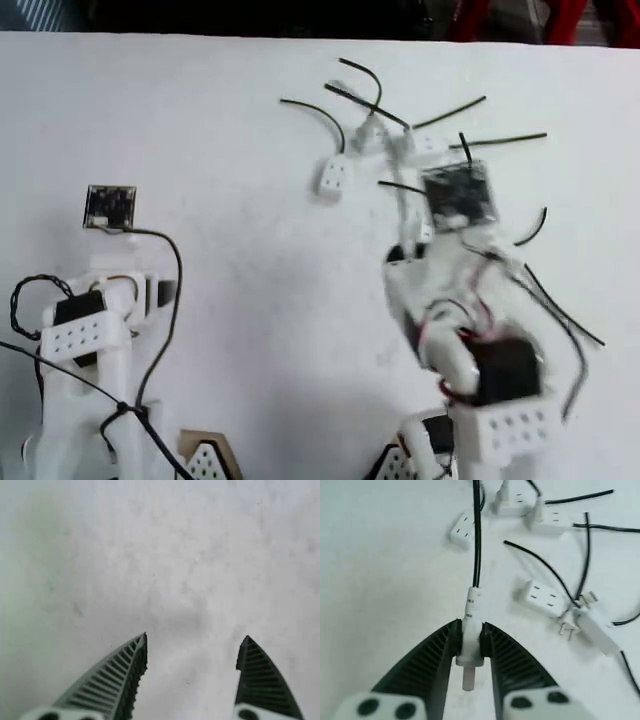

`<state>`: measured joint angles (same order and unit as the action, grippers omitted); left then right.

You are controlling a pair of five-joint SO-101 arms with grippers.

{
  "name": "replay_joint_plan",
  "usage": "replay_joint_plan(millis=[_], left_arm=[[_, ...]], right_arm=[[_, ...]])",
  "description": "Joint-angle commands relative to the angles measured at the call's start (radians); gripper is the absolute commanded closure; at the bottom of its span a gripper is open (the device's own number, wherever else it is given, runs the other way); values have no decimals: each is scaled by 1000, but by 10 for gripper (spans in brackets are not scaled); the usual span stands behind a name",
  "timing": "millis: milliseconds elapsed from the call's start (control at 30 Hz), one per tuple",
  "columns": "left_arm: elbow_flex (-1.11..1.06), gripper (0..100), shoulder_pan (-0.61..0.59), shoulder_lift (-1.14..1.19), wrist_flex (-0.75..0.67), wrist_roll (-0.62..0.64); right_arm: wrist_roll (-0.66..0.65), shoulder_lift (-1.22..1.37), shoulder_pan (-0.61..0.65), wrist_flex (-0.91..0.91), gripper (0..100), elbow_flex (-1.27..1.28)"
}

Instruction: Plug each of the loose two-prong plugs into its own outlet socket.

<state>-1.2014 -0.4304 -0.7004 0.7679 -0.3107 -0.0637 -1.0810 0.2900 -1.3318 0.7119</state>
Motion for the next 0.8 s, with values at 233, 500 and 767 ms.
replay_joint_plan(millis=[233, 500, 767], left_arm=[[5, 714, -4, -21, -12, -3], [5, 714, -4, -21, -14, -3], [5, 714, -4, -21, -14, -3]], right_arm=[[23, 366, 174, 203, 981, 169], [15, 684, 193, 205, 978, 81], [12, 895, 197, 188, 962, -17]])
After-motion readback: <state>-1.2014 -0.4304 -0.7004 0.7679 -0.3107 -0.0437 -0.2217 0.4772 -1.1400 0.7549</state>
